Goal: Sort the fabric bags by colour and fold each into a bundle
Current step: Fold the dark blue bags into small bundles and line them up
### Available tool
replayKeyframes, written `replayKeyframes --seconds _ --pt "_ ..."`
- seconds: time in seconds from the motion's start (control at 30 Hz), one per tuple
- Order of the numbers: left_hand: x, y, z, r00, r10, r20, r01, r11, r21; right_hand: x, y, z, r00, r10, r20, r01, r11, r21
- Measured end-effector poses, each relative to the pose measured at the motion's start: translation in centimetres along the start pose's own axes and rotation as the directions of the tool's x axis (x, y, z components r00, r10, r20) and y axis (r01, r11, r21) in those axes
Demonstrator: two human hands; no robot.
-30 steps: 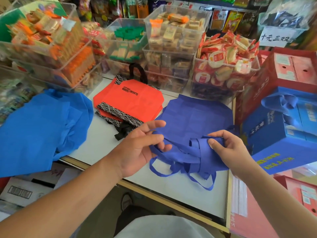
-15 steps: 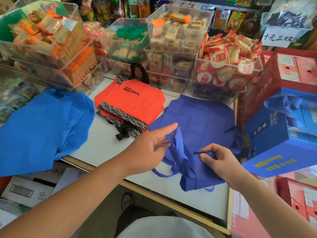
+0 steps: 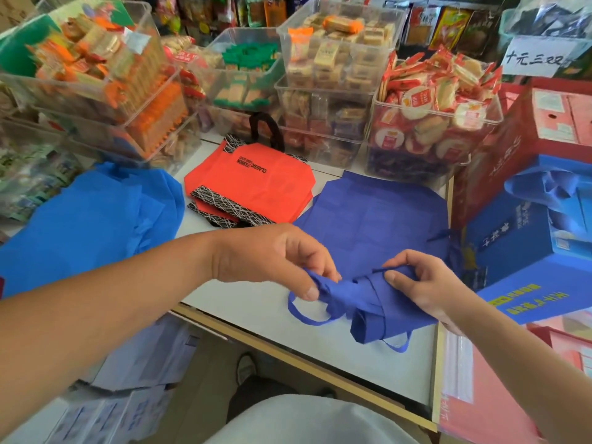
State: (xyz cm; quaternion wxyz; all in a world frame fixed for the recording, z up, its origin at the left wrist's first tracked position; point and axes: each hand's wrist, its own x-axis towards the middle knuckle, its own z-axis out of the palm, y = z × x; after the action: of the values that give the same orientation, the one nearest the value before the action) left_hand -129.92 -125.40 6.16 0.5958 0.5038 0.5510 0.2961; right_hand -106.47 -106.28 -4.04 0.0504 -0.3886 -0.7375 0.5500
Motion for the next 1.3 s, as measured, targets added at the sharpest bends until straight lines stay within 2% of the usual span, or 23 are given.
replayKeyframes --seconds 0.07,0.13,0.23,0.3,0.4,0.47,0.53,0.63,0.67,0.7,0.73,0.8,0.83,0.9,1.0,1.13,1.3 --pt "0.3 -0.2 0.4 0.994 0.089 -0.066 -0.101 0.972 -0.212 0.1 -0.3 0.6 1.0 -0.002 0.011 0.002 1.0 0.018" --pt "0.8 -0.9 1.2 0.971 0.122 -0.207 -0.193 0.909 -0.37 0.0 -0.4 1.0 1.0 0.019 0.007 -0.019 0.998 0.066" --pt "1.6 -1.5 2.9 0.922 0.068 -0.381 -0.274 0.812 -0.516 -0.3 -0.3 1.5 0.999 0.049 0.014 -0.051 0.984 0.171" --pt "2.3 -1.9 4.2 0.897 -0.026 -0.442 -0.252 0.791 -0.558 -0.4 -0.4 2.2 0.999 0.038 0.009 -0.039 0.983 0.182" --pt "2.6 -2.4 6.1 0.878 -0.19 -0.438 -0.152 0.758 -0.634 -0.7 -0.5 2.9 0.997 0.005 -0.071 0.008 0.983 0.183" --pt "2.4 -2.7 6.9 0.881 -0.242 -0.405 -0.161 0.653 -0.74 -0.9 -0.3 2.9 0.991 0.01 -0.131 0.017 0.979 0.204" --pt "2.4 -3.2 7.2 0.877 -0.248 -0.412 -0.235 0.528 -0.816 -1.4 -0.2 3.0 0.982 0.004 -0.191 0.035 0.979 0.201" --pt "2.7 -4.0 7.3 0.892 -0.231 -0.389 -0.31 0.313 -0.898 -2.4 -0.5 3.4 0.956 -0.064 -0.285 0.1 0.988 0.115" --pt "2.9 -4.4 7.3 0.9 -0.218 -0.377 -0.305 0.303 -0.903 -2.8 -0.8 3.4 0.948 -0.119 -0.295 0.143 0.988 0.061" --pt "3.0 -5.0 7.4 0.901 -0.21 -0.38 -0.281 0.385 -0.879 -3.3 -1.2 3.3 0.943 -0.183 -0.278 0.193 0.981 0.008" --pt "3.2 -5.5 7.5 0.896 -0.21 -0.391 -0.241 0.509 -0.827 -3.7 -1.6 3.1 0.94 -0.238 -0.243 0.237 0.971 -0.033" --pt "3.3 -6.0 8.0 0.885 -0.192 -0.424 -0.156 0.736 -0.659 -3.8 -1.9 2.8 0.942 -0.298 -0.153 0.289 0.954 -0.08" --pt "3.4 -6.0 8.2 0.882 -0.163 -0.442 -0.129 0.819 -0.559 -3.8 -2.0 2.5 0.945 -0.306 -0.113 0.298 0.951 -0.079" --pt "3.5 -5.9 8.2 0.86 -0.118 -0.496 -0.087 0.925 -0.37 -3.5 -2.1 1.9 0.95 -0.308 -0.05 0.306 0.951 -0.051" --pt "3.5 -5.5 7.8 0.834 -0.073 -0.546 -0.042 0.98 -0.196 -3.3 -2.1 1.3 0.95 -0.312 0.026 0.312 0.95 -0.028" --pt "3.8 -4.8 7.9 0.811 0.097 -0.577 -0.014 0.989 0.147 -3.3 -2.6 1.4 0.948 -0.309 0.079 0.31 0.951 0.002" --pt "4.0 -4.7 8.2 0.805 0.138 -0.577 -0.053 0.985 0.161 -3.6 -3.1 2.2 0.933 -0.34 0.12 0.344 0.939 -0.009"
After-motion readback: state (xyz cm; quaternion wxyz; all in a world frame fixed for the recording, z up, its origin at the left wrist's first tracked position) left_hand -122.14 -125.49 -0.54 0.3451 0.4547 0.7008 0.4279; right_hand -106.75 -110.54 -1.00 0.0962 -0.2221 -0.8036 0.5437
